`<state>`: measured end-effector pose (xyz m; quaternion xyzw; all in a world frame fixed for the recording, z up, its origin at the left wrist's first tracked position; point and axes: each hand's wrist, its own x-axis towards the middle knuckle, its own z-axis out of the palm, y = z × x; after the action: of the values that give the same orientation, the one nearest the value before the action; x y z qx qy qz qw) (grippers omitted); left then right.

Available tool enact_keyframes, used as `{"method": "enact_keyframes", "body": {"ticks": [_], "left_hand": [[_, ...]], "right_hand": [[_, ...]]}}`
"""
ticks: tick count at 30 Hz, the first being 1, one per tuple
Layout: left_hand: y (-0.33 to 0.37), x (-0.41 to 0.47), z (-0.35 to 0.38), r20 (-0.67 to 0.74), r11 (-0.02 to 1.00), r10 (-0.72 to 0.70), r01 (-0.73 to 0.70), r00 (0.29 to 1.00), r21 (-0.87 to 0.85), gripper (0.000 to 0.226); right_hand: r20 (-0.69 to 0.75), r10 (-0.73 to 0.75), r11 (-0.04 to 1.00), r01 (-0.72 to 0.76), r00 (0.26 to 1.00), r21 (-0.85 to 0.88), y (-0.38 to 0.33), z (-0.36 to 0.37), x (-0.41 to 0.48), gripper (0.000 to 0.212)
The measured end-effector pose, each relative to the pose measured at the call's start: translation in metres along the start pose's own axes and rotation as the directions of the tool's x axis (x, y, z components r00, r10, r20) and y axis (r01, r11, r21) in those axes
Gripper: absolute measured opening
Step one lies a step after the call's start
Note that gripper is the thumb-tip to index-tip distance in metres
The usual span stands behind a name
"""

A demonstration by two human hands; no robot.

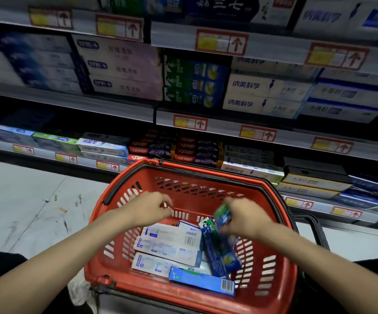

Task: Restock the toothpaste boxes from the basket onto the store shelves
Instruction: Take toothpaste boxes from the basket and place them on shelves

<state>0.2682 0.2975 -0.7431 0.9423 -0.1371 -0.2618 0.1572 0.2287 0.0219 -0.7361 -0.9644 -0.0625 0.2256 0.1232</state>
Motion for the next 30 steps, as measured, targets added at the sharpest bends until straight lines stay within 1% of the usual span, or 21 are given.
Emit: {"method": "enact_keyframes", "body": {"ticks": [1, 2, 3, 5, 6, 7, 9, 10, 11, 13, 14, 17, 19, 21, 23, 25, 27, 28, 29, 30], "left_hand": [[0.003, 0.002, -0.005, -0.019, 0.991, 0.021, -0.023, 1.000, -0.131, 0.026], [0.007, 0.002, -0.010, -0.044, 0.967, 0.040, -0.050, 0.998, -0.250, 0.021], [0.012, 0.001, -0.016, -0.082, 0.935, 0.050, -0.076, 0.995, -0.346, 0.016], [0.022, -0.003, -0.029, -0.167, 0.847, 0.031, -0.114, 0.985, -0.519, 0.014], [0.028, -0.006, -0.036, -0.190, 0.791, 0.003, -0.119, 0.982, -0.600, 0.018], [0.032, -0.010, -0.042, -0.190, 0.740, -0.033, -0.104, 0.981, -0.665, 0.022], [0.036, -0.018, -0.052, -0.156, 0.639, -0.084, -0.067, 0.984, -0.767, 0.032], [0.038, -0.021, -0.055, -0.142, 0.584, -0.090, -0.063, 0.986, -0.809, 0.035], [0.038, -0.023, -0.056, -0.136, 0.539, -0.093, -0.065, 0.986, -0.840, 0.037], [0.041, -0.025, -0.052, -0.125, 0.485, -0.107, -0.058, 0.986, -0.872, 0.038], [0.043, -0.025, -0.048, -0.113, 0.454, -0.110, -0.051, 0.988, -0.889, 0.037], [0.047, -0.026, -0.041, -0.071, 0.316, -0.067, -0.047, 0.995, -0.948, 0.038], [0.048, -0.028, -0.039, -0.098, 0.256, -0.055, -0.080, 0.994, -0.963, 0.045], [0.047, -0.029, -0.041, -0.136, 0.239, -0.072, -0.115, 0.988, -0.964, 0.052], [0.048, -0.030, -0.042, -0.144, 0.219, -0.088, -0.122, 0.986, -0.968, 0.052], [0.051, -0.032, -0.043, -0.107, 0.181, -0.083, -0.091, 0.991, -0.979, 0.045], [0.057, -0.029, -0.040, -0.057, 0.172, -0.098, -0.039, 0.994, -0.984, 0.035], [0.060, -0.026, -0.038, -0.015, 0.175, -0.135, 0.009, 0.991, -0.985, 0.032], [0.061, -0.022, -0.034, 0.024, 0.203, -0.183, 0.062, 0.983, -0.977, 0.030], [0.061, -0.019, -0.031, 0.033, 0.285, -0.222, 0.097, 0.974, -0.954, 0.029]], "right_hand": [[-0.042, 0.043, 0.987, -0.036, 0.998, 0.155, 0.000, -0.022, -0.003, 0.041], [-0.089, 0.085, 0.947, -0.053, 0.992, 0.317, -0.002, -0.043, -0.007, 0.042], [-0.136, 0.136, 0.874, -0.055, 0.981, 0.483, -0.003, -0.063, -0.013, 0.044], [-0.154, 0.227, 0.643, -0.029, 0.961, 0.765, -0.007, -0.093, -0.027, 0.049], [-0.140, 0.241, 0.515, -0.004, 0.960, 0.857, -0.007, -0.101, -0.033, 0.050], [-0.126, 0.240, 0.396, 0.021, 0.962, 0.918, -0.007, -0.107, -0.040, 0.051], [-0.097, 0.261, 0.192, 0.047, 0.960, 0.980, -0.007, -0.106, -0.047, 0.053], [-0.077, 0.296, 0.111, 0.046, 0.952, 0.993, -0.008, -0.103, -0.047, 0.056], [-0.054, 0.337, 0.053, 0.038, 0.940, 0.998, -0.009, -0.100, -0.046, 0.057], [-0.024, 0.375, 0.007, 0.023, 0.927, 1.000, -0.015, -0.093, -0.043, 0.057], [-0.018, 0.374, -0.009, 0.023, 0.927, 1.000, -0.019, -0.090, -0.042, 0.055], [0.020, 0.349, -0.089, 0.012, 0.937, 0.996, -0.026, -0.085, -0.040, 0.050], [0.042, 0.338, -0.109, -0.005, 0.940, 0.994, -0.026, -0.081, -0.039, 0.050], [0.038, 0.317, -0.086, -0.011, 0.948, 0.996, -0.026, -0.080, -0.037, 0.050], [-0.001, 0.277, -0.049, 0.015, 0.961, 0.999, -0.027, -0.082, -0.035, 0.048], [-0.062, 0.234, -0.045, 0.074, 0.970, 0.996, -0.027, -0.085, -0.034, 0.048], [-0.110, 0.210, -0.049, 0.123, 0.971, 0.991, -0.027, -0.086, -0.033, 0.048], [-0.126, 0.207, -0.031, 0.135, 0.970, 0.990, -0.026, -0.086, -0.033, 0.043], [-0.141, 0.210, -0.004, 0.145, 0.968, 0.989, -0.025, -0.085, -0.033, 0.035], [-0.157, 0.220, 0.022, 0.156, 0.963, 0.987, -0.025, -0.084, -0.033, 0.028]]}}
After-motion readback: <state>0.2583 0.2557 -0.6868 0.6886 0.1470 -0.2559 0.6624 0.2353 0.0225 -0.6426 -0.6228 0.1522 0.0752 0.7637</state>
